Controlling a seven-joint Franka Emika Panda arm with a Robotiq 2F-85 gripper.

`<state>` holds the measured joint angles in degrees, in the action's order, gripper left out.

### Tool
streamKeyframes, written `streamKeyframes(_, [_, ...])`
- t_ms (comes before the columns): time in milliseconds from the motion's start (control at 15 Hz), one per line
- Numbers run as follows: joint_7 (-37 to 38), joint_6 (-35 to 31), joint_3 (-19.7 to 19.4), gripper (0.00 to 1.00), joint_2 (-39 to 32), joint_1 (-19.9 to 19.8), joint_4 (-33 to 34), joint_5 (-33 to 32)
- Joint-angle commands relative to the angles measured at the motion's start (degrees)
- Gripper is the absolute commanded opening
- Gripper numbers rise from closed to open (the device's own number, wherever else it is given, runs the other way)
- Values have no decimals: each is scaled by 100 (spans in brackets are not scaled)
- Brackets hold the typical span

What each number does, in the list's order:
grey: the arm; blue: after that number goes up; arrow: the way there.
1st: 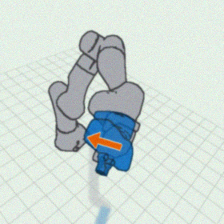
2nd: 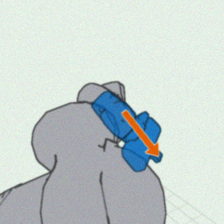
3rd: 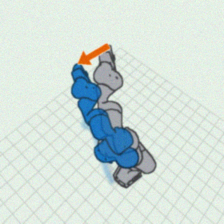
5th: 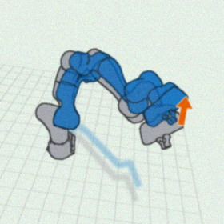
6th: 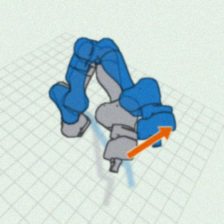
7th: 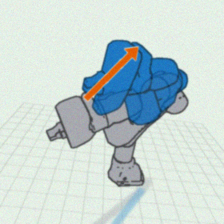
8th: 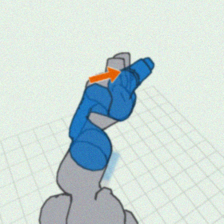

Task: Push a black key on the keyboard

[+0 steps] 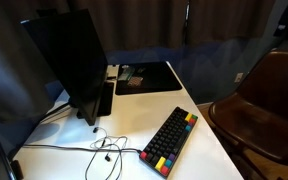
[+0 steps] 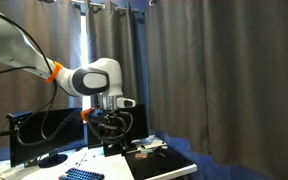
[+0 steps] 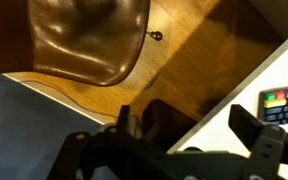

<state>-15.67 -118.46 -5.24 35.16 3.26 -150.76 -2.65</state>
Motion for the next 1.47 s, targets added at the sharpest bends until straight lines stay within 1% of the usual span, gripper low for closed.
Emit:
streamKeyframes(0, [-102,-104,585,100,-11,826,-106,504])
streamKeyframes(200, [-301,-351,989,100,-402,1599,70,937])
streamKeyframes(333, [-430,-482,1118,100,-587,1886,143,1078])
streamKeyframes(400, [-153,-343,1122,100,-294,1679,-19,890])
streamKeyframes(533, [-206,-422,1209,100,-442,1843,30,954])
streamKeyframes(1000, [-311,-431,1191,100,-539,1838,106,960])
streamKeyframes(1200, [-388,-884,1342,100,-1081,2116,297,1263])
streamKeyframes(1400, [-262,-1598,1702,100,-1808,2374,482,1494])
